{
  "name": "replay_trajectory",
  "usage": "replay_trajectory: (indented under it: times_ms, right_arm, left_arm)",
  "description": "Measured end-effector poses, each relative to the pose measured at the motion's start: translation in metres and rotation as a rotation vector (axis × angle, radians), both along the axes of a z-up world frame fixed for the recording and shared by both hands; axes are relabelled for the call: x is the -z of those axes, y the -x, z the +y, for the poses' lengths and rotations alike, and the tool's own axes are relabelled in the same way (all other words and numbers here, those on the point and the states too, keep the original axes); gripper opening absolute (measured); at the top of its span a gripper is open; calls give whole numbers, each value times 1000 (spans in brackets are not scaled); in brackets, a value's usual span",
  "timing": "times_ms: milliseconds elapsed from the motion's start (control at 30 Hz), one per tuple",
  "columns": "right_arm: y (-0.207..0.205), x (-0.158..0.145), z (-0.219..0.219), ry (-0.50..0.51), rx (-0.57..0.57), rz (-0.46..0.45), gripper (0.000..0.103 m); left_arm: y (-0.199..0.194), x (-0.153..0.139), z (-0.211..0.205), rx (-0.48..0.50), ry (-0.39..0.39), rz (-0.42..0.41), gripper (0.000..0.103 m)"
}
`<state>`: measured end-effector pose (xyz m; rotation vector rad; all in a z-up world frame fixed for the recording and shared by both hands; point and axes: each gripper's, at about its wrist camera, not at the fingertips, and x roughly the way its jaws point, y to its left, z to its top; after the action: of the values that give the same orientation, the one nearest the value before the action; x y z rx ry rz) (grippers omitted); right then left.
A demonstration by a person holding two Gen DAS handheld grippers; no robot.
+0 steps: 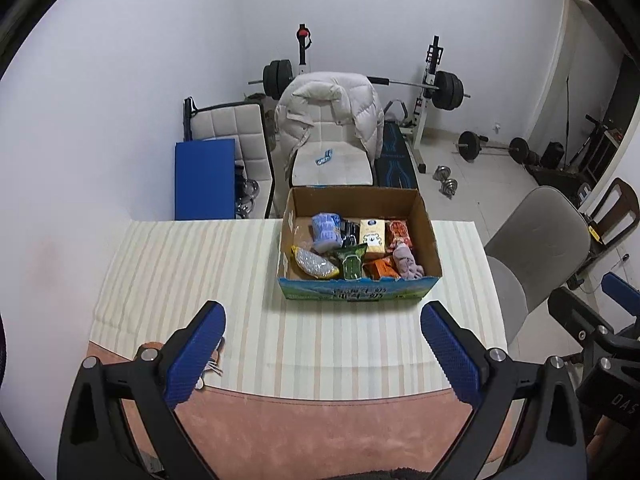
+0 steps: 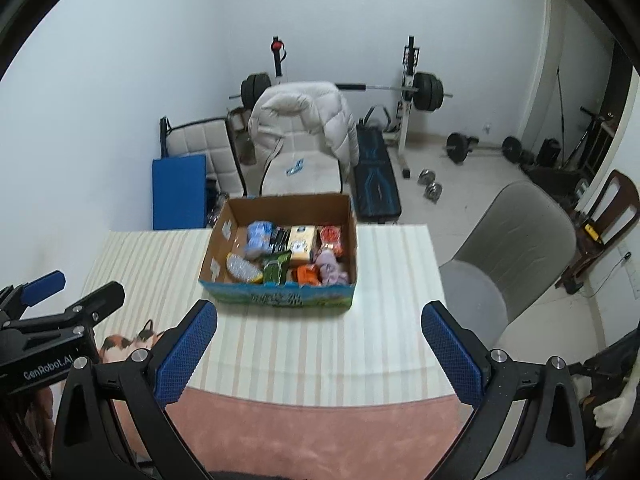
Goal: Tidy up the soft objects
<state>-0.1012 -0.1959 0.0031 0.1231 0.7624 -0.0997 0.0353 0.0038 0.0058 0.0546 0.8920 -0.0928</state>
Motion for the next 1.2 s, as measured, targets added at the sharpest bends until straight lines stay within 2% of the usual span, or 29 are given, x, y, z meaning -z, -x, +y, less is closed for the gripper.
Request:
replay_trajectory:
  times_ms: [433,1200]
  right_arm:
    - [4,-28,3,40,9,-70,103]
    - [-9,-26,-7,32,13,-55,103]
  left_arm:
    - [4,-12,-3,-8,10,-47,100]
    - [-6,-15,-2,-43,-3,-76,102]
